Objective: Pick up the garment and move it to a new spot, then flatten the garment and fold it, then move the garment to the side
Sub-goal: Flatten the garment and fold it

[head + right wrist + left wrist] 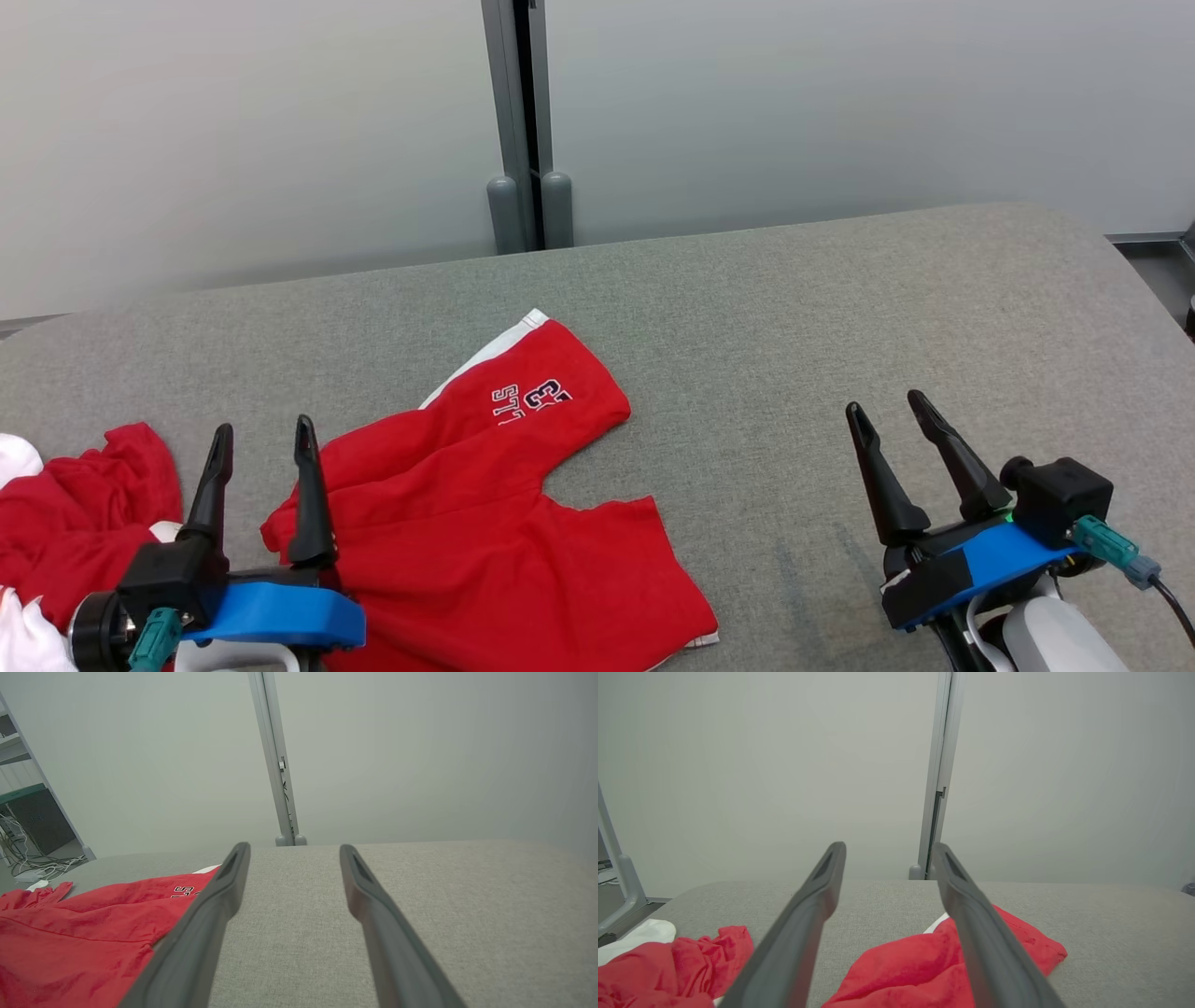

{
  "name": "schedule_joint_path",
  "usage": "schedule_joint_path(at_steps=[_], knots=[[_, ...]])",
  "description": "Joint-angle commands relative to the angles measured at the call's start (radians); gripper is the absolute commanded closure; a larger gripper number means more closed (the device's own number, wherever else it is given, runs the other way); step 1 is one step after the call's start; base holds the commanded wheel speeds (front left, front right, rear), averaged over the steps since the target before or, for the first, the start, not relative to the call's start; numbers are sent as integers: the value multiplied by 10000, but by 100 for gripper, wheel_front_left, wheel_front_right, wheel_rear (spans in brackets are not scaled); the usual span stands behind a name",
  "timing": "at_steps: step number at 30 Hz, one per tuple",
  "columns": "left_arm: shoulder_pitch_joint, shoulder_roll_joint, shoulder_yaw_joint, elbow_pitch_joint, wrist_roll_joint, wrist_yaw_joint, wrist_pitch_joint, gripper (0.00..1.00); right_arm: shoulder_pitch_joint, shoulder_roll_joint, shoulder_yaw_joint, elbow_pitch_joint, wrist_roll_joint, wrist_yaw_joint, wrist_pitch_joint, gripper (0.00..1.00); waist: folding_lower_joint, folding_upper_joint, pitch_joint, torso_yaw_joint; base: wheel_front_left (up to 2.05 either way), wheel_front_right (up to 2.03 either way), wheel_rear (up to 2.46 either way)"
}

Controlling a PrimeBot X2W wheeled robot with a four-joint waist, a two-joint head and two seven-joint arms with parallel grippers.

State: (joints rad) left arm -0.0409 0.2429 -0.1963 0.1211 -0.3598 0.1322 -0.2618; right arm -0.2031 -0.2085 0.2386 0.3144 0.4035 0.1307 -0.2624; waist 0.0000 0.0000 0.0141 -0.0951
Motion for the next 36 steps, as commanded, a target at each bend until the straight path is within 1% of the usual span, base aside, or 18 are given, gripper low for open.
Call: schedule_joint_path(at_steps=[1, 6, 8, 10, 12, 18, 22, 26, 28, 33, 36], knots=[[86, -36, 96, 27, 87, -77, -44, 0, -53, -38, -4, -36, -67, 2, -32, 0, 0, 0, 0, 17, 0, 0, 0], [84, -315, 387, 132, 387, -390, -45, 0, -44, 89, 146, 64, 180, 2, -30, 0, 0, 0, 16, 73, 0, 0, 0], [89, -417, 474, 186, 468, -514, -45, 0, -220, -81, 449, 300, 293, 1, -30, 0, 0, 0, 33, 90, 0, 0, 0], [38, -493, 519, 289, 552, -654, -45, 0, -553, -250, 948, 626, 498, 2, 211, 0, 0, 0, 48, 128, 0, 0, 0], [-44, -612, 539, 346, 636, -775, -46, 0, -859, -374, 1529, 1032, 837, 2, 836, 0, 0, 0, 63, 216, 0, 0, 0], [-258, -958, 629, 638, 801, -1134, -41, 0, -1848, -650, 3363, 1901, 2076, 1, 3253, 0, 0, 0, 123, 718, 0, 0, 0], [-348, -1169, 660, 860, 885, -1340, -39, 0, -2298, -721, 3970, 2441, 2557, 1, 4086, 0, 0, 0, 195, 1186, 0, 0, 0], [-439, -1353, 644, 1033, 994, -1512, -37, 0, -2671, -738, 4215, 3026, 2837, 1, 4521, 0, 0, 0, 298, 1651, 0, 0, 0], [-481, -1414, 653, 1101, 1038, -1603, -37, 0, -2855, -781, 4395, 3340, 2760, 1, 4633, 0, 0, 0, 364, 1850, 0, 0, 0], [-586, -1516, 709, 1285, 1172, -1763, -39, 0, -3206, -625, 4700, 4410, 2921, 1, 4999, 0, 0, 0, 488, 2305, 0, 0, 0], [-657, -1556, 759, 1353, 1243, -1834, -37, 0, -3314, -438, 4855, 4851, 3119, 2, 5011, 0, 0, 0, 544, 2528, 0, 0, 0]])
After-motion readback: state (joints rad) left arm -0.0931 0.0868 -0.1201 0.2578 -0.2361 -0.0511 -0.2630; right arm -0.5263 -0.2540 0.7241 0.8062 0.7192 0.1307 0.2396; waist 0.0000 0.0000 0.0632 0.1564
